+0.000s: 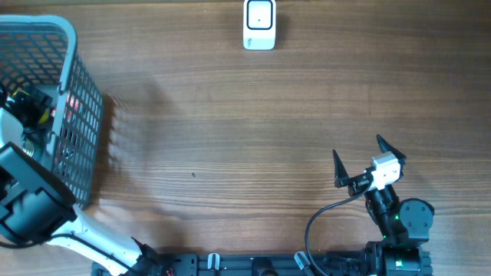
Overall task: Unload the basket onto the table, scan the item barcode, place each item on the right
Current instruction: 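Lower the left gripper into the basket and grasp the yellow Mentos bottle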
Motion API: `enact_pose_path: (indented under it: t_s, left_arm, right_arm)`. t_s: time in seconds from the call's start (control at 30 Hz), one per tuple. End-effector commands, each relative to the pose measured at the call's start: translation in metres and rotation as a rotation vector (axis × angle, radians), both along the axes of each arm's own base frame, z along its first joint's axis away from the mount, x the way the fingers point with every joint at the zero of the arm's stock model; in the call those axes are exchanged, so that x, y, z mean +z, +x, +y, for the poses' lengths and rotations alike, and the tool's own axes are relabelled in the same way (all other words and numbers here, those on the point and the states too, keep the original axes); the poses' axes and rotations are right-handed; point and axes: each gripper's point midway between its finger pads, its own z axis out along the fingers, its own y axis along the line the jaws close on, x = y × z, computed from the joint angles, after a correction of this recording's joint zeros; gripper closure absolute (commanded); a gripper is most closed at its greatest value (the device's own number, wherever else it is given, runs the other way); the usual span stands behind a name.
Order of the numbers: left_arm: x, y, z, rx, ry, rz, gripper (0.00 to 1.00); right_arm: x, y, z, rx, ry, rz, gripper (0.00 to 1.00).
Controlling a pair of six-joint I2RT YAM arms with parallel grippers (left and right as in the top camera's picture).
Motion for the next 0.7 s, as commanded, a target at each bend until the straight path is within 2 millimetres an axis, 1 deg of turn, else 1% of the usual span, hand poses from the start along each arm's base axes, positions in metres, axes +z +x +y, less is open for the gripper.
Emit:
enact_pose_path:
  t_s: [0.0,0.1,0.27,0.33,0.47,0.53,0.6,0.67]
  left_arm:
    - [-0.016,0.008,-0.007,-0.021,0.000,0.015,0.00]
    - [-0.012,0.023,-0.013,-0.048,0.024,-0.014,0.00]
    - [-0.008,0.035,-0.020,-0.071,0.044,-0.033,0.00]
    - [-0.007,0.035,-0.019,-0.070,0.048,-0.036,0.00]
    - [-0.007,0.028,-0.008,-0.027,0.099,0.002,0.01]
    - [-0.006,0.029,-0.007,-0.025,0.103,-0.005,0.05]
    - [-0.005,0.029,-0.006,-0.025,0.105,-0.008,0.17]
    - [-0.005,0.030,-0.006,-0.024,0.107,-0.010,0.22]
  right_arm:
    - [-0.005,0.000,0.003,0.016,0.016,0.027,0.00]
    - [-0.009,0.001,0.003,0.016,0.017,0.042,0.00]
    - [-0.010,0.001,0.003,0.016,0.017,0.047,0.00]
    - [-0.010,0.001,0.003,0.016,0.017,0.047,0.00]
    - [-0.010,0.001,0.003,0.016,0.017,0.047,0.00]
    - [-0.010,0.001,0.003,0.016,0.017,0.047,0.00]
    - [-0.010,0.001,0.003,0.016,0.017,0.047,0.00]
    - [-0.010,0.001,0.003,0.016,0.017,0.047,0.00]
